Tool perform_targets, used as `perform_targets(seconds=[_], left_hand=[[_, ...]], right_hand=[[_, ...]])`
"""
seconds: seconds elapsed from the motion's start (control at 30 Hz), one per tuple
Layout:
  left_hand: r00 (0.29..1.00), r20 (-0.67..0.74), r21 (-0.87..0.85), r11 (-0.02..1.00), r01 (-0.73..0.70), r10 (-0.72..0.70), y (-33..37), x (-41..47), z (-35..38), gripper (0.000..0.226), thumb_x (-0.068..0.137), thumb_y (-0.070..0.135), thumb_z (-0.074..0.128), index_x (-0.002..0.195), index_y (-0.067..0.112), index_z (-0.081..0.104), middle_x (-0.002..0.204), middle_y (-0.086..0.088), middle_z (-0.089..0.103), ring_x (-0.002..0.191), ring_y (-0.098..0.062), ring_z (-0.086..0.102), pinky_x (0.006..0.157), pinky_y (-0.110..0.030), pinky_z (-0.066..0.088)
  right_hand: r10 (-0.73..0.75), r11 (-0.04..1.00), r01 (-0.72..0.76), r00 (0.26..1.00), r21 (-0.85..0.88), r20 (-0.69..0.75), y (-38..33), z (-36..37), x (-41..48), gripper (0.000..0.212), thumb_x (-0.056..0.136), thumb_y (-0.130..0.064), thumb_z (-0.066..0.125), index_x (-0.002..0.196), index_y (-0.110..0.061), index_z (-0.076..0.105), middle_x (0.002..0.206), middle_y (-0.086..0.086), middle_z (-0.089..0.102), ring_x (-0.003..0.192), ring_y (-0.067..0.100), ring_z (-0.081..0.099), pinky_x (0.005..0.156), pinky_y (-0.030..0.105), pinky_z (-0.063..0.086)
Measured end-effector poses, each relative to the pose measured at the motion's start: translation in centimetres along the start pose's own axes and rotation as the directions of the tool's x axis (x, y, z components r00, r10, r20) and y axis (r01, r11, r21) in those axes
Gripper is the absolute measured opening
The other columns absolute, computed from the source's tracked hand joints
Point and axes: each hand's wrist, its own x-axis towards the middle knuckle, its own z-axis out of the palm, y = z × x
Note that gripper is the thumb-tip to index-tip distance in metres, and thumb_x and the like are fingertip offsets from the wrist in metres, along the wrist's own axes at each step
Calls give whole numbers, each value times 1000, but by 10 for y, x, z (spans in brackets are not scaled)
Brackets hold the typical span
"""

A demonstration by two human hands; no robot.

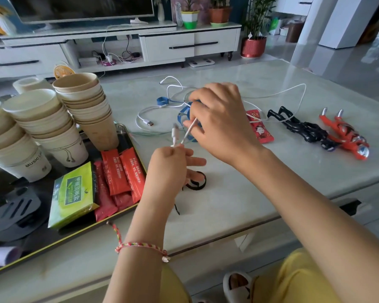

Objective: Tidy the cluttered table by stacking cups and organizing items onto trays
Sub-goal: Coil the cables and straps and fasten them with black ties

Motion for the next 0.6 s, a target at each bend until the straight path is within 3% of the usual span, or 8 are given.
perform_targets(seconds=[0.1,0.2,0.3,0.33,0.4,0.47,0.53,0.6], left_hand=[[996,-85,-181,982,-52,37,1,1,1,31,101,18,31,84,9,55,58,6,67,44,-6,62,39,-12,41],[989,-146,-391,915,-95,40,3,3,-1,33,100,17,32,80,10,57,64,1,66,52,-4,63,55,-18,51],[999,-27,-685,729,11,-41,5,3,-2,36,100,30,32,92,7,59,89,-10,69,84,-14,68,81,-27,52],[999,31,-740,671,46,-34,6,1,-2,36,100,31,31,92,9,57,88,-11,70,87,-18,68,85,-31,51],[997,82,-785,617,61,7,9,-2,-2,31,100,27,29,82,13,50,68,-5,70,72,-17,69,76,-30,51],[996,78,-827,561,39,45,11,-2,-6,31,100,22,28,75,15,45,50,5,57,58,-13,65,68,-25,48],[993,103,-872,486,61,58,10,1,-15,30,99,21,31,72,16,44,44,9,42,46,-6,52,61,-17,40],[982,171,-888,444,122,73,9,2,-21,31,97,20,32,69,17,44,41,10,30,38,-4,33,54,-14,28]], right_hand=[[38,989,-46,997,140,60,-7,-12,-3,12,82,-12,57,74,-4,60,73,9,59,78,29,56,77,33,29],[32,904,-105,983,414,180,-26,-20,-13,15,91,-20,49,83,-8,55,77,0,49,78,28,54,67,34,36],[-50,859,-55,980,509,191,-43,-21,-26,22,97,-22,41,97,-6,56,94,9,57,82,35,59,62,41,45],[-67,856,-45,978,515,198,-47,-22,-30,23,97,-21,41,101,-5,56,101,12,59,82,37,59,60,42,46],[-97,854,-23,974,519,203,-48,-23,-39,23,96,-21,43,100,-3,57,96,12,61,75,38,59,54,40,45],[-95,840,-37,972,542,213,-45,-25,-48,23,95,-22,44,88,-4,57,79,4,54,63,29,53,51,34,40],[-57,827,-82,972,557,229,-37,-26,-54,23,94,-23,44,78,-8,54,72,-9,41,59,18,40,54,31,36],[-29,823,-110,972,557,234,-25,-24,-59,25,92,-21,47,73,-8,56,70,-8,41,65,12,37,62,31,36]])
